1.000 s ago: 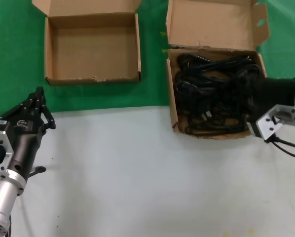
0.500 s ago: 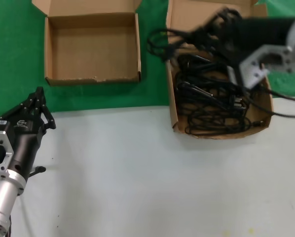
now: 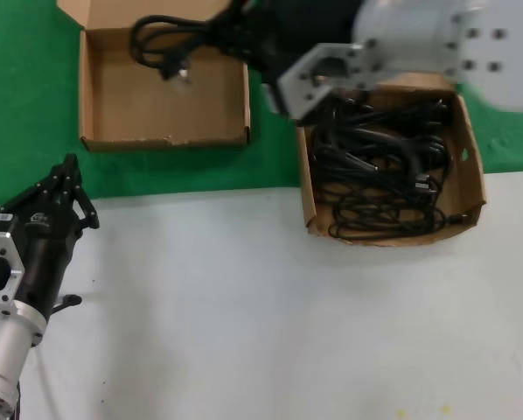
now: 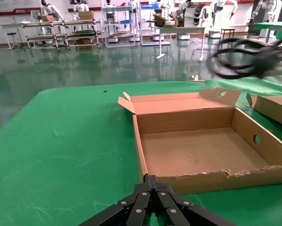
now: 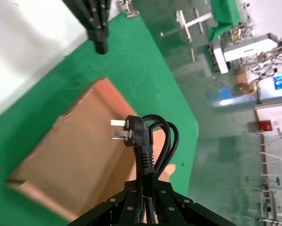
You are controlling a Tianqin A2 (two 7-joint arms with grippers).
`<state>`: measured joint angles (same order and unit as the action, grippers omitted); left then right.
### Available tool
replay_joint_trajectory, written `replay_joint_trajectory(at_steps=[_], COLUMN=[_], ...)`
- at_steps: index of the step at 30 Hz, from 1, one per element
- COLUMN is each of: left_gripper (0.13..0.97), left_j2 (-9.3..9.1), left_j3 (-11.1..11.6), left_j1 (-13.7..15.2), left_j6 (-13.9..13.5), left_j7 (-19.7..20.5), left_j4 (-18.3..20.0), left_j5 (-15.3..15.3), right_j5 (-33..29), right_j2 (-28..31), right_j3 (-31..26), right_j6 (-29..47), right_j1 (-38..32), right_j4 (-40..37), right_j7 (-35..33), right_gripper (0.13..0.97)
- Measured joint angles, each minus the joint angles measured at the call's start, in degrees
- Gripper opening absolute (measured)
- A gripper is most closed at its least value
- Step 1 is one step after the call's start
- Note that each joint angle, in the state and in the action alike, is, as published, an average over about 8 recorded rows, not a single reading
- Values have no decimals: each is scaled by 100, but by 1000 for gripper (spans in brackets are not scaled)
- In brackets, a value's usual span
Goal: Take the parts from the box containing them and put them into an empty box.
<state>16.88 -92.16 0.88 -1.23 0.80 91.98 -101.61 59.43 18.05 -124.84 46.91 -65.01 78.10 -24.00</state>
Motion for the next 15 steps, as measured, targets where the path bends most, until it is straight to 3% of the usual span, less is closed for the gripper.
replay_joint_trajectory(at_steps=[9,15], left_gripper=[145,145], left_j2=[0,0], left_j3=[0,0], left_j1=[0,0], left_j6=[0,0], left_j7=[0,0], left_j4=[0,0], left_j5=[0,0], right_j5=[204,227], right_j2=[-856,-966], right_j3=[-298,-389], right_j6=[-788,-934], right_j1=[-161,-167], right_j4=[-1427,-1703], right_j7=[-874,-1069], right_gripper=[206,216])
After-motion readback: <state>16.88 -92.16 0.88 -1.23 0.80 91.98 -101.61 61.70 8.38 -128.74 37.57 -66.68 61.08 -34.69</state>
